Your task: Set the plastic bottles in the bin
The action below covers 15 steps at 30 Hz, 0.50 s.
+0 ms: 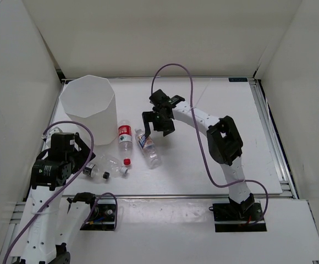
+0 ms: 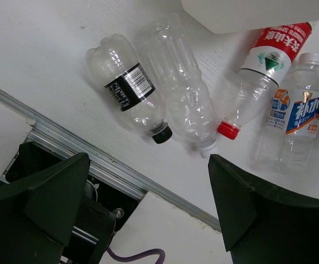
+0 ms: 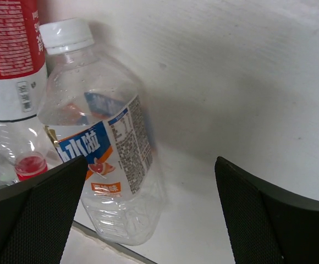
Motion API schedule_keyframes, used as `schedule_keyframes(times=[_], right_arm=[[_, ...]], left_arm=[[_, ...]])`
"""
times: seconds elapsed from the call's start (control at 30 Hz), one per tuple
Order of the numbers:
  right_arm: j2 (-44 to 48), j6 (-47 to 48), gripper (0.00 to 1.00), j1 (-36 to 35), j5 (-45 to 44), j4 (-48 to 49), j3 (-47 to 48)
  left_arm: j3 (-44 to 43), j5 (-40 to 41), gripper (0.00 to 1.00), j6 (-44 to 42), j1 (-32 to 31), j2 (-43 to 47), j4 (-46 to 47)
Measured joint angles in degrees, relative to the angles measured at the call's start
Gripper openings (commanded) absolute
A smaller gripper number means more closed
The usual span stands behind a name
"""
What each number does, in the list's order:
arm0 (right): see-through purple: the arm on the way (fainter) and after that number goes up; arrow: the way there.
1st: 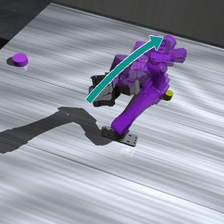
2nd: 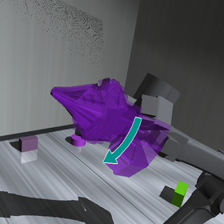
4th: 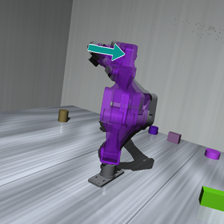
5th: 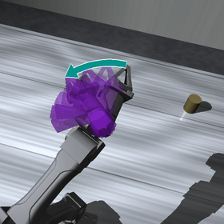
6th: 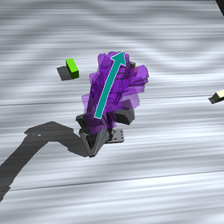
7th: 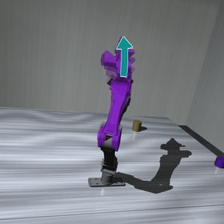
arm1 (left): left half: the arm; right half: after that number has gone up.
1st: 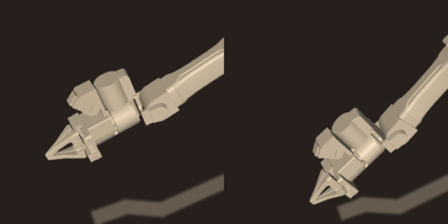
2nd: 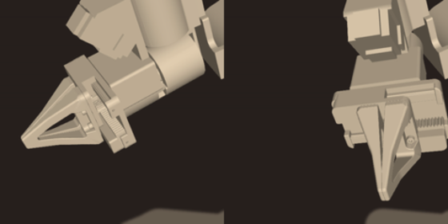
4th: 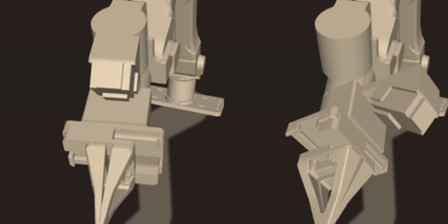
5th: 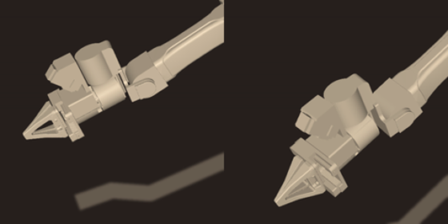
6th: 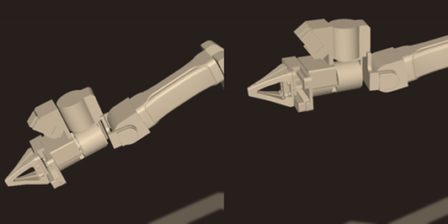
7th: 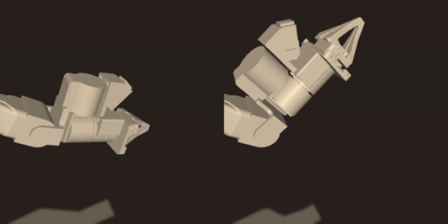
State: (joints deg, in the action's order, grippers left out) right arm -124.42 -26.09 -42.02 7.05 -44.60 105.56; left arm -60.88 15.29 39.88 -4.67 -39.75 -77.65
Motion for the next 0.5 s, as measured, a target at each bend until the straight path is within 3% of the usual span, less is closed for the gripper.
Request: schedule_keyframes(times=[0.5], right_arm=[[1.4, 1.4, 1.0, -4.2, 3.4, 3.1, -0.5]], left_arm=[[1.0, 1.6, 1.0, 0.0, -1.9, 0.9, 0.1]])
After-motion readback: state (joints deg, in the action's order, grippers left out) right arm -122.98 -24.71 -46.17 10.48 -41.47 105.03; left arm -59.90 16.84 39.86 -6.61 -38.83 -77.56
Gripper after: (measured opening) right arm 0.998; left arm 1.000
